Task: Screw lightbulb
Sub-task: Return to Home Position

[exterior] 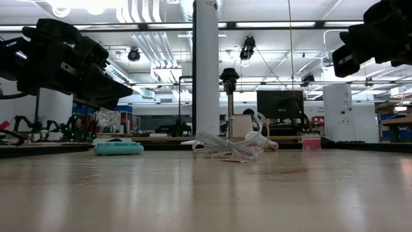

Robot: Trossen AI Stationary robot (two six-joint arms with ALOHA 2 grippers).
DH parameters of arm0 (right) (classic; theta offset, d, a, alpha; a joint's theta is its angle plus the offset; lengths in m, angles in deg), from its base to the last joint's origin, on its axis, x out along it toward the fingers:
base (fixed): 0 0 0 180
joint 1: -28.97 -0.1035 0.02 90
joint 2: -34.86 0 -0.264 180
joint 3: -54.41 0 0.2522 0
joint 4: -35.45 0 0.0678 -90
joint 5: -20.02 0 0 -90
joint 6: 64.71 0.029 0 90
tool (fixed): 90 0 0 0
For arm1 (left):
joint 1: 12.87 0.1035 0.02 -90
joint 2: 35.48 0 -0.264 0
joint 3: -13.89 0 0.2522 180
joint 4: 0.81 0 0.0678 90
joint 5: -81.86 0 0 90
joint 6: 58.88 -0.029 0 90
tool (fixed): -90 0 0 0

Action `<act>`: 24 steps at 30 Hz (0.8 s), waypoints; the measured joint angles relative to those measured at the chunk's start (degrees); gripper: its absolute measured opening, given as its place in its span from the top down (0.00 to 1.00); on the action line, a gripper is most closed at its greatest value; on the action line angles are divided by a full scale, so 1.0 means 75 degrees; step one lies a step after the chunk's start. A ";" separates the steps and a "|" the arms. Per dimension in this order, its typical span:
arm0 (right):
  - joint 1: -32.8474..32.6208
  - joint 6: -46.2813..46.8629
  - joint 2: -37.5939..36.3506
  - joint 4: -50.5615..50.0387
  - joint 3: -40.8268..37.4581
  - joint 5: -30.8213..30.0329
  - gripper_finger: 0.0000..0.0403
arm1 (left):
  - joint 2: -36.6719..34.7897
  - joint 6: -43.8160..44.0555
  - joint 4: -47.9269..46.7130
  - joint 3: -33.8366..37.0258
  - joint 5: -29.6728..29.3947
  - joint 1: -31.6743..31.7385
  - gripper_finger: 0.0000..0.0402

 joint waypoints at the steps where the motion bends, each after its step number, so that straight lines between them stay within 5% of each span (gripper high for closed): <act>1: 0.0000 -0.0002 0.0000 0.0003 0.0000 0.0002 0.84 | 0.0000 0.0000 -0.0002 0.0000 0.0000 0.0000 1.00; 24: 0.0000 -0.0002 0.0000 0.0002 0.0000 0.0001 0.85 | 0.0000 0.0000 0.0000 -0.0006 0.0000 0.0000 1.00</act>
